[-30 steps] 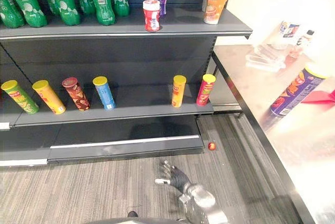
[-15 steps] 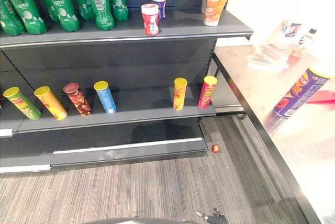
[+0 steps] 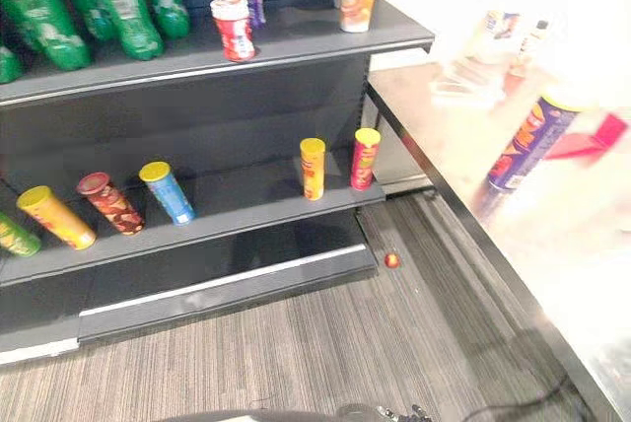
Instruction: Put the gum and the chips on the shelf.
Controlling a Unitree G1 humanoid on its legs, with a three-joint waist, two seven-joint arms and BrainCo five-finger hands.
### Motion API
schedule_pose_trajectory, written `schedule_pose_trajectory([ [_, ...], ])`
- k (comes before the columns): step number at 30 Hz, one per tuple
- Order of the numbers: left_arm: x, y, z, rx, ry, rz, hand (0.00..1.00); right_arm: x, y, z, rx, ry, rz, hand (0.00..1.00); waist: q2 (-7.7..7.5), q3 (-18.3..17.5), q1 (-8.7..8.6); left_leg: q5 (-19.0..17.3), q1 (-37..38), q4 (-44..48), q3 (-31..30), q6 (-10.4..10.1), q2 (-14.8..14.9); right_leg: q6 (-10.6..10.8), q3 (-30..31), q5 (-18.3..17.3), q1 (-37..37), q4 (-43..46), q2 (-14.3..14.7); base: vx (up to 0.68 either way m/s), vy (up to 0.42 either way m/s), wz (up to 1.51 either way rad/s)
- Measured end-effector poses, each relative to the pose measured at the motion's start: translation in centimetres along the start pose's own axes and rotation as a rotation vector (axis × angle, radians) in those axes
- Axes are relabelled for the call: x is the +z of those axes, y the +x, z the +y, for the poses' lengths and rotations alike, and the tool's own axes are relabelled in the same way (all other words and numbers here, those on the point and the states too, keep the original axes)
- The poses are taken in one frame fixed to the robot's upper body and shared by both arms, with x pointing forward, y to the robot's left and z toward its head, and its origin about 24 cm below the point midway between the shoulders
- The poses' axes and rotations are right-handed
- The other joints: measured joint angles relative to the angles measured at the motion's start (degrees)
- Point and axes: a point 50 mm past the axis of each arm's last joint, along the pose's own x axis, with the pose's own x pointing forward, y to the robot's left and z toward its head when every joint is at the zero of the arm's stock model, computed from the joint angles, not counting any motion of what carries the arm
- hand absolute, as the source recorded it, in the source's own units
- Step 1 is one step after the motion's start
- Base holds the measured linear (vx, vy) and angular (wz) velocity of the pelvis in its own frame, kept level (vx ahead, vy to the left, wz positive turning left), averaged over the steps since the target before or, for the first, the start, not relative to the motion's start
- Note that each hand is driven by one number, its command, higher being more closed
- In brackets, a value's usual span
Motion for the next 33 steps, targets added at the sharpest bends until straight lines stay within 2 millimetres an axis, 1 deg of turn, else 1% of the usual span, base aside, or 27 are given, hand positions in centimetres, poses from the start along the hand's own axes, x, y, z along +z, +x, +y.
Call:
schedule_pose_trajectory([
  [1,0.3,0.1,-0.1,-0.005,0.002,0.003,0.0,0.2,0.0,0.0,-0.007,0.015,-0.011,0.0,0.07,1.2,-0.02,-0.5,0.9,0.3,3.1,-0.1,0.4,0.7,-0.6,0.8,-1.0,0.5,0.4,0.02,0.04,-1.2],
  [2,0.4,0.1,-0.2,-0.006,0.001,0.003,0.0,0.4,0.0,0.0,-0.011,0.026,-0.02,0.0,0.04,1.8,0.01,-0.7,1.4,0.3,5.2,-0.2,0.8,0.3,-2.2,1.8,-1.6,0.4,0.4,-0.02,0.037,-1.62],
  [3,0.6,0.1,-0.2,-0.007,0.001,-0.002,0.0,0.7,0.0,-0.1,-0.016,0.032,-0.033,0.0,0.77,2.5,0.1,-0.9,2.3,0.2,11.1,0.0,1.7,-3.2,-11.7,1.8,-2.5,0.6,-1.2,-0.06,0.061,-1.98],
  [4,0.9,0.1,-0.2,-0.008,0.001,-0.01,0.0,0.9,0.0,0.0,-0.018,0.04,-0.046,0.0,0.51,3.5,0.16,-1.7,3.6,0.0,15.9,-0.7,2.7,-4.9,-22.7,0.7,-2.9,3.4,-3.8,-0.05,0.06,-2.12],
  [5,0.9,0.1,-0.2,-0.008,-0.002,-0.012,0.0,1.0,0.0,0.0,-0.018,0.029,-0.051,0.0,0.53,3.9,0.22,-2.1,4.0,0.3,18.6,-1.2,3.5,-5.1,-27.3,0.6,-3.5,4.9,-4.8,0.01,0.045,-2.19],
  [6,1.3,0.1,-0.1,-0.005,-0.008,-0.022,0.0,1.2,0.1,0.1,-0.009,-0.007,-0.052,0.0,0.52,4.2,0.29,-3.5,5.0,2.6,22.5,-2.6,5.8,-5.4,-35.3,0.5,-3.5,7.5,-6.3,0.12,-0.001,-2.01],
  [7,1.7,0.1,0.2,0.003,-0.008,-0.029,0.0,1.2,0.1,0.3,-0.001,-0.03,-0.051,0.0,-0.22,4.2,0.22,-4.4,5.4,5.1,26.2,-3.5,7.7,-5.7,-41.0,0.8,-3.1,8.8,-7.7,0.17,-0.026,-1.88],
  [8,2.1,0.2,0.3,0.004,-0.005,-0.041,0.0,1.0,0.1,0.3,-0.001,-0.036,-0.046,0.0,-0.76,4.1,0.23,-4.6,5.6,6.5,27.8,-3.8,8.5,-6.3,-42.8,1.9,-3.0,8.7,-8.3,0.24,-0.078,-1.6],
  [9,3.0,0.1,0.8,0.014,0.004,-0.068,0.0,0.7,0.1,0.4,0.005,-0.04,-0.032,0.0,-2.05,4.3,0.31,-4.8,6.4,8.2,29.9,-3.9,8.8,-7.5,-44.1,7.1,-2.3,7.2,-9.1,0.24,-0.128,-1.26],
  [10,3.5,0.2,0.6,0.012,-0.005,-0.083,0.0,0.3,0.1,0.4,0.009,-0.042,-0.014,0.0,-2.13,4.4,0.08,-4.8,6.8,9.3,30.5,-3.9,9.6,-7.4,-43.8,6.9,-2.4,6.3,-8.1,0.28,-0.181,-1.34],
  [12,3.8,0.3,-0.3,-0.009,-0.013,-0.095,0.0,0.4,0.1,0.2,0.001,-0.035,-0.018,0.0,-0.98,5.0,0.07,-4.8,8.9,11.2,31.9,-3.9,10.6,-7.5,-43.6,6.9,-1.9,6.5,-6.9,0.19,-0.144,-0.94],
  [13,4.0,0.3,-0.9,-0.024,-0.023,-0.098,0.0,0.6,0.2,-0.5,-0.014,-0.044,-0.022,0.0,0.77,4.7,-0.13,-4.8,9.7,11.4,32.6,-4.0,11.3,-7.5,-43.1,6.9,-1.8,6.1,-6.1,0.15,-0.098,-0.68],
  [14,4.0,0.3,-2.0,-0.052,-0.031,-0.101,0.0,1.2,0.3,-1.0,-0.027,-0.056,-0.037,0.0,2.23,5.2,-1.29,-4.5,10.9,10.2,32.8,-4.3,11.1,-7.5,-43.0,6.8,-1.4,6.2,-5.6,0.12,-0.082,-0.52],
  [17,4.2,0.4,-2.9,-0.068,-0.037,-0.102,0.0,1.6,0.3,-1.4,-0.044,-0.079,-0.048,0.0,3.42,4.6,-1.32,-4.1,12.5,10.9,32.9,-4.9,10.9,-6.8,-41.1,4.9,-1.4,8.2,-6.0,0.07,-0.033,-0.28],
  [18,4.2,0.4,-2.9,-0.068,-0.037,-0.102,0.0,1.7,0.4,-1.4,-0.043,-0.08,-0.05,0.0,3.53,4.5,-1.36,-4.1,12.6,11.2,32.8,-4.9,10.9,-6.7,-41.0,4.6,-1.4,8.4,-6.2,0.06,-0.053,-0.18],
  [19,4.4,0.4,-2.8,-0.061,-0.037,-0.107,0.0,1.7,0.3,-1.2,-0.04,-0.077,-0.051,0.0,2.55,4.4,-1.38,-4.1,12.5,12.7,32.5,-4.9,11.1,-6.1,-40.9,3.3,-1.6,9.4,-6.7,0.03,-0.055,-0.04],
  [20,4.4,0.4,-2.6,-0.056,-0.039,-0.109,0.0,1.6,0.3,-1.1,-0.038,-0.075,-0.048,0.0,2.21,4.2,-1.34,-4.1,12.4,13.5,32.4,-4.9,11.3,-6.1,-40.7,2.7,-1.7,9.5,-6.8,0.08,-0.119,-0.15],
  [22,4.6,0.4,-2.0,-0.028,-0.074,-0.113,0.0,1.6,0.3,-0.5,-0.021,-0.085,-0.049,0.0,0.88,3.6,-1.13,-4.1,11.7,19.5,31.8,-4.9,13.6,-5.9,-40.3,1.0,-1.6,8.7,-6.6,0.11,-0.124,-0.29],
  [23,4.6,0.4,-1.9,-0.025,-0.09,-0.112,0.0,1.6,0.3,-0.4,-0.019,-0.09,-0.049,0.0,0.86,3.5,-1.15,-4.1,11.1,22.2,30.8,-4.9,14.6,-6.0,-40.3,0.8,-1.1,8.0,-6.2,0.15,-0.12,-0.38],
  [24,4.6,0.4,-2.1,-0.031,-0.119,-0.112,0.0,1.6,0.3,-0.4,-0.019,-0.098,-0.049,0.0,0.99,3.5,-1.15,-3.9,10.0,28.9,28.0,-4.4,17.6,-5.9,-39.7,0.6,0.0,6.0,-5.1,0.17,-0.146,-0.5],
  [25,4.8,0.4,-2.4,-0.039,-0.154,-0.119,0.0,1.5,0.3,-0.3,-0.016,-0.114,-0.049,0.0,1.2,3.3,-1.08,-2.0,7.7,37.4,22.4,-1.7,21.0,-5.6,-37.9,-0.1,1.3,3.3,-3.6,0.15,-0.123,-0.61],
  [26,4.7,0.4,-2.3,-0.037,-0.174,-0.123,0.0,1.5,0.3,-0.1,-0.009,-0.122,-0.049,0.0,0.99,3.5,-0.95,-0.4,5.4,42.1,18.2,0.5,22.5,-5.4,-36.4,-0.6,2.4,1.5,-3.1,0.12,-0.057,-0.83],
  [27,5.3,0.3,-2.7,-0.044,-0.185,-0.16,0.0,2.0,0.4,-0.2,-0.01,-0.136,-0.06,0.0,1.33,3.8,-0.51,-2.7,0.2,49.0,9.2,-1.4,22.6,-4.9,-34.0,-0.5,2.8,-0.2,-2.8,0.12,0.046,-1.06],
  [28,5.7,0.2,-3.4,-0.061,-0.191,-0.184,0.0,2.7,0.5,-0.3,-0.012,-0.146,-0.072,0.0,1.67,3.7,-0.17,-9.0,-3.6,50.4,3.1,-2.4,19.4,-5.1,-30.4,-0.7,3.0,-0.9,-3.5,0.11,0.102,-1.2],
  [30,6.1,0.1,-3.8,-0.072,-0.188,-0.206,0.0,2.8,0.6,0.1,-0.002,-0.163,-0.075,0.0,1.25,3.7,1.29,-13.3,-6.7,48.9,-0.1,-1.6,15.4,-4.8,-25.0,-0.5,4.6,-1.2,-4.8,0.16,0.159,-1.4],
  [32,6.3,0.0,-3.9,-0.081,-0.214,-0.212,0.0,2.7,0.6,0.1,0.0,-0.157,-0.07,0.0,1.11,3.8,1.84,-13.5,-9.7,40.6,-3.0,-2.4,13.1,-2.0,-21.6,0.4,5.6,-0.9,-6.3,0.16,0.223,-1.35],
  [33,6.2,0.0,-3.9,-0.085,-0.225,-0.212,0.0,2.6,0.6,0.0,0.003,-0.157,-0.069,0.0,1.53,3.7,1.78,-10.1,-11.2,30.1,-6.7,-2.8,11.9,-0.1,-19.5,0.4,5.7,-1.0,-6.5,0.2,0.377,-1.16],
])
